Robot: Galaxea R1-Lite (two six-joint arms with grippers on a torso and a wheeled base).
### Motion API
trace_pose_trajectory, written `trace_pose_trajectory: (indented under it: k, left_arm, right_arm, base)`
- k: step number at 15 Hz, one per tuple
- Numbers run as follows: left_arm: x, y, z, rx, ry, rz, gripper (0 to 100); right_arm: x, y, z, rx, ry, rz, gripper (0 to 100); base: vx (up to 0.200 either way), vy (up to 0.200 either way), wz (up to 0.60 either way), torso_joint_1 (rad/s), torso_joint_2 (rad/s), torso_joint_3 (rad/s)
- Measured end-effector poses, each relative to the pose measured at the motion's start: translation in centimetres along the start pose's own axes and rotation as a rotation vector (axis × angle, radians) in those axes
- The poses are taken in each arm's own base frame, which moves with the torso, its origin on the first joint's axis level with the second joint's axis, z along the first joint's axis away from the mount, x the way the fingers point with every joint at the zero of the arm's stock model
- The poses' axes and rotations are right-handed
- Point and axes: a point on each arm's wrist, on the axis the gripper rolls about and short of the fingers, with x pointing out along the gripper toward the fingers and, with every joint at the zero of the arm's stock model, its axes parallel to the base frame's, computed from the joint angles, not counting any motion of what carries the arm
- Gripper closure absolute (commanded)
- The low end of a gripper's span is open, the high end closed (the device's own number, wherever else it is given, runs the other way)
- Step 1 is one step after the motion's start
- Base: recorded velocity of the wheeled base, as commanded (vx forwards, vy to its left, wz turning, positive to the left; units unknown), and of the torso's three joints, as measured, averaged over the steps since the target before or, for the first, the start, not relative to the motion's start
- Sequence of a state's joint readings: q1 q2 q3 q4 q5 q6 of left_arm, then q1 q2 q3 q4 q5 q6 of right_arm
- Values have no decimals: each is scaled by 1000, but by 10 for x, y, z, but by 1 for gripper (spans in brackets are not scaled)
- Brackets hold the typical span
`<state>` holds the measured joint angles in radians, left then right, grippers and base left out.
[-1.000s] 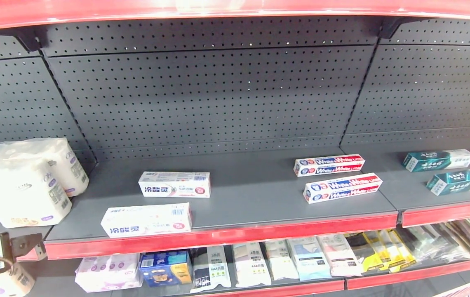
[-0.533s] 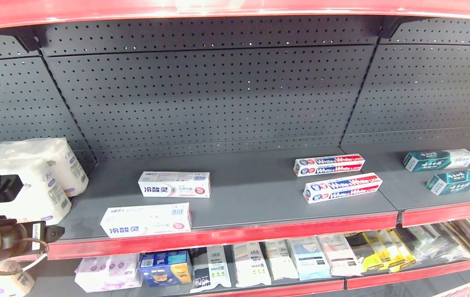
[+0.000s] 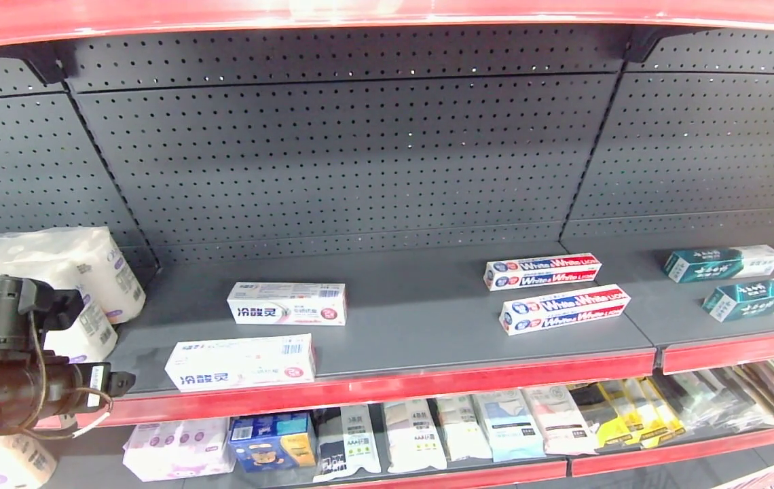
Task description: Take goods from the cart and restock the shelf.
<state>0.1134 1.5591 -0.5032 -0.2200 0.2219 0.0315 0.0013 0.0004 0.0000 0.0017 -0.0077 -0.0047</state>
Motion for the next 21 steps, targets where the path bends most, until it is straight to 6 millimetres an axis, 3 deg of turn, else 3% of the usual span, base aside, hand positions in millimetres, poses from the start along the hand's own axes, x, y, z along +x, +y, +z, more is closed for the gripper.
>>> trace_pose_trajectory:
  k: [12, 21]
  left_arm:
    - [22, -10, 14, -3, -80, -19, 0]
    - [24, -18, 15, 10, -92, -39, 0]
  right_arm:
    - [0, 0, 0, 0, 0, 0, 0]
    - [0, 0, 0, 0, 0, 0, 0]
  base:
    - [0, 0, 0, 0, 0, 0]
    - [0, 0, 0, 0, 0, 0]
